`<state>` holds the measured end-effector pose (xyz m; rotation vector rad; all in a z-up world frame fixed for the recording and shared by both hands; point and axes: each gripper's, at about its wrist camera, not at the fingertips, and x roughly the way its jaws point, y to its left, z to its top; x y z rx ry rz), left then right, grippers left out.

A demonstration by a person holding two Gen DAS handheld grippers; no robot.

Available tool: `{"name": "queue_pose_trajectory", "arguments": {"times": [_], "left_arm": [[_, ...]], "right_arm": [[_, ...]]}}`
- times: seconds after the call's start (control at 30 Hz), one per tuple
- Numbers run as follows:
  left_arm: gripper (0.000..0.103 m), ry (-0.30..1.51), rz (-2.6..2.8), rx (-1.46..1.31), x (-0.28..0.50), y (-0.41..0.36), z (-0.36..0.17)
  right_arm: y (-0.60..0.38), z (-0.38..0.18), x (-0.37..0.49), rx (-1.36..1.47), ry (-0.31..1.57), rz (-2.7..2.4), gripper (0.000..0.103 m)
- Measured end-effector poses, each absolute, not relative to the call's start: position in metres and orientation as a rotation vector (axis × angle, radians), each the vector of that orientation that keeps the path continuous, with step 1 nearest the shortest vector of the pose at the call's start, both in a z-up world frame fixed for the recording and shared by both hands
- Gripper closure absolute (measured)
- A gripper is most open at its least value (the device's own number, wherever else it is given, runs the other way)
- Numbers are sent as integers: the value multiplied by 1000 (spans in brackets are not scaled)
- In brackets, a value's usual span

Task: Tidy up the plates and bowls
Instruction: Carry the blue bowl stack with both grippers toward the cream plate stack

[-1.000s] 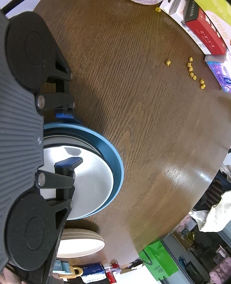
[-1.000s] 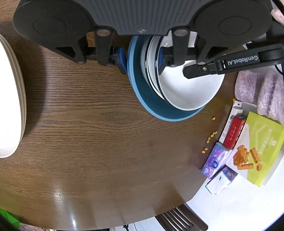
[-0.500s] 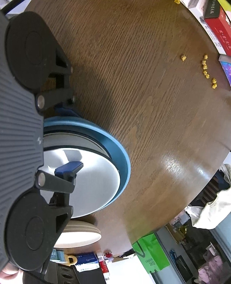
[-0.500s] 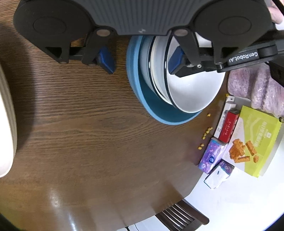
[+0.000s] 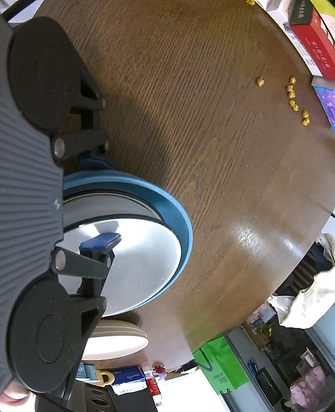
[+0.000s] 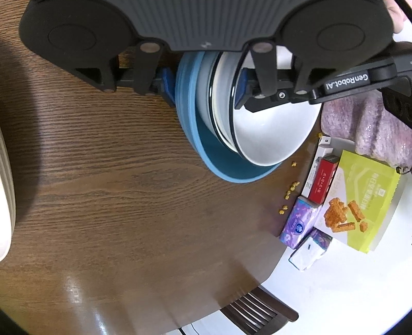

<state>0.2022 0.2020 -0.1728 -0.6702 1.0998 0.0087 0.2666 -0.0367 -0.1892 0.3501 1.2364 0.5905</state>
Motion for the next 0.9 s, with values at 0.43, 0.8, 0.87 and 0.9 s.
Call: {"name": "queue_pose_trajectory", "arguments": {"times": [0.43,0.8,0.87,0.9], "left_arm": [[53,1070,-1,-652,195,203,-163],[53,1049,-18,-627,188,202,-148],[53,1045,-23,-622,187,200,-145],[53,1044,-26,-619,186,200,-144]], "right_arm": [[-40,-181,262,337,1181,611,59],[-49,-170,256,352,1151,613,60],[-52,-167,254,358,1144,609,60],[-53,-166,252,360,1140,606,60]]}}
